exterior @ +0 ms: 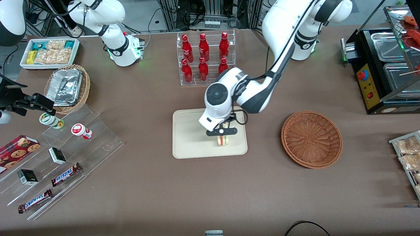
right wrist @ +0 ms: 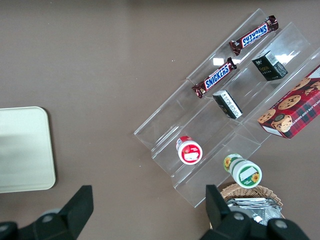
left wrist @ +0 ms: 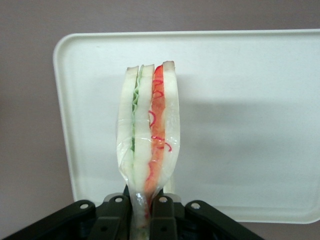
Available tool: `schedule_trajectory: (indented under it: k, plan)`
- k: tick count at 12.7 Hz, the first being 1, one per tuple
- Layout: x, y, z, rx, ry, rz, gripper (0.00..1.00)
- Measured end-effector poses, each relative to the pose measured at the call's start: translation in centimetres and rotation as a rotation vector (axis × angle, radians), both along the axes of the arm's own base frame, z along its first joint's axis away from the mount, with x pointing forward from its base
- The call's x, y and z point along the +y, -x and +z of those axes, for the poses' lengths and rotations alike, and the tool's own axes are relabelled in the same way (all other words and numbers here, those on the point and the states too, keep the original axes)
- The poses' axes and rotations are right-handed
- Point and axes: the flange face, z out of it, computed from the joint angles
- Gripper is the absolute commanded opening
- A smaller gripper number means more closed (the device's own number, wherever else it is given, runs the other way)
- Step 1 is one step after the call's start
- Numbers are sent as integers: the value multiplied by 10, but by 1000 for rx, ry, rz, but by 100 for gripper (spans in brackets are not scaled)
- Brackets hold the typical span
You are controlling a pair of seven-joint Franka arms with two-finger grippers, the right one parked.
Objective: Place sandwich from basket to tray
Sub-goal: 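Lower the sandwich onto the tray and open the left gripper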
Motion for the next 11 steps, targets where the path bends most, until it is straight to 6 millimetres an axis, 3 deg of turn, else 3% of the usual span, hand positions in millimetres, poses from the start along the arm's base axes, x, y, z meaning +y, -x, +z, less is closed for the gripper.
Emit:
schedule_trajectory:
  k: [5,11]
  plan:
    - [-33,-3,-27,6,34,29,0]
    - [-38,0,-33,29,47,44,0]
